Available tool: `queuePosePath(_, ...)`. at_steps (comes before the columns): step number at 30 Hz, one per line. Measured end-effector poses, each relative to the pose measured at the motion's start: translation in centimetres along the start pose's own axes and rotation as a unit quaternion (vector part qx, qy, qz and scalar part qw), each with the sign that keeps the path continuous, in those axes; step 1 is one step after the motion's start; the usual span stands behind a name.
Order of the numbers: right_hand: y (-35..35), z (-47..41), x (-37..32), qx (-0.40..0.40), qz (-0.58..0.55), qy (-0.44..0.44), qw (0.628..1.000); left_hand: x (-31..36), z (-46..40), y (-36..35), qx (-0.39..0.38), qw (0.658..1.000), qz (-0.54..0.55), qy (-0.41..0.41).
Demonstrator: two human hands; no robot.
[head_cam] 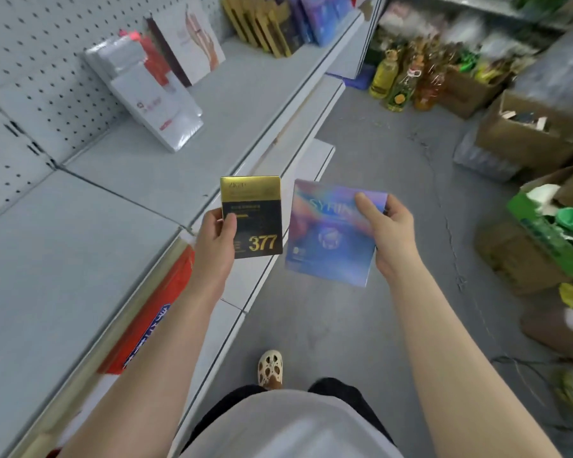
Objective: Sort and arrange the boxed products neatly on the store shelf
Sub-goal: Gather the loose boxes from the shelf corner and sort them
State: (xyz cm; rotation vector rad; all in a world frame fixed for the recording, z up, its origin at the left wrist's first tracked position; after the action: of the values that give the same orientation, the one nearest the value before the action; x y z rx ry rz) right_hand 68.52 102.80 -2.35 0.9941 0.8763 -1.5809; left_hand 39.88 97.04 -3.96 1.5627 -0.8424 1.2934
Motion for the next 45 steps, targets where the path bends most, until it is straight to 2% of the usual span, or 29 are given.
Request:
queuePosePath(9, 2.0, -13.1, -4.5, 0.04, -0.03, -0.003, 0.999, 0.5, -12.4, -10.4, -0.067, 0.998, -0.004, -0.008)
queuePosePath(15, 4.9, -25.2, -8.9, 0.032, -0.017, 0.003, 0.999, 1.4, -21.9, -19.9, -0.06, 0.998, -0.005, -0.016)
queuePosePath(25, 6.1, -45.5, -20.6, -0.007, 0.073, 0.047, 0.996, 4.6, -36.8, -32.7, 0.017, 1.0, 0.0, -0.016)
queuePosePath(33, 1.2, -61.8, -28.2, -0.071, 0.101, 0.073, 0.99, 5.3, -50.7, -36.6, 0.114, 0.992, 0.018, -0.06)
queuePosePath(39, -3.1, -72.2, -34.4, -0.11, 0.137, 0.088, 0.98, 7.4, -61.0, -39.7, 0.134, 0.987, 0.03, -0.082)
queuePosePath(45, -7.5, -81.7, -39.7, -0.162, 0.148, 0.109, 0.969, 8.6, -68.3, -41.5, 0.192, 0.977, -0.024, -0.085)
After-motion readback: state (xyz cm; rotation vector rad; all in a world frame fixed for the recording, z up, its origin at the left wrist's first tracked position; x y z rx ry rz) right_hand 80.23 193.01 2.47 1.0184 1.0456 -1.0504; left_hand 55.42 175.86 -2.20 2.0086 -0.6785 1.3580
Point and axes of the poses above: each hand's wrist, its own z-axis away from the middle knuckle, its own y-axis out of the back of the hand, x = y × z, the point moved 6 cm from there along -z, towards the middle knuckle, and after that the axes turned 14 degrees about -y, right-handed, at the moved point
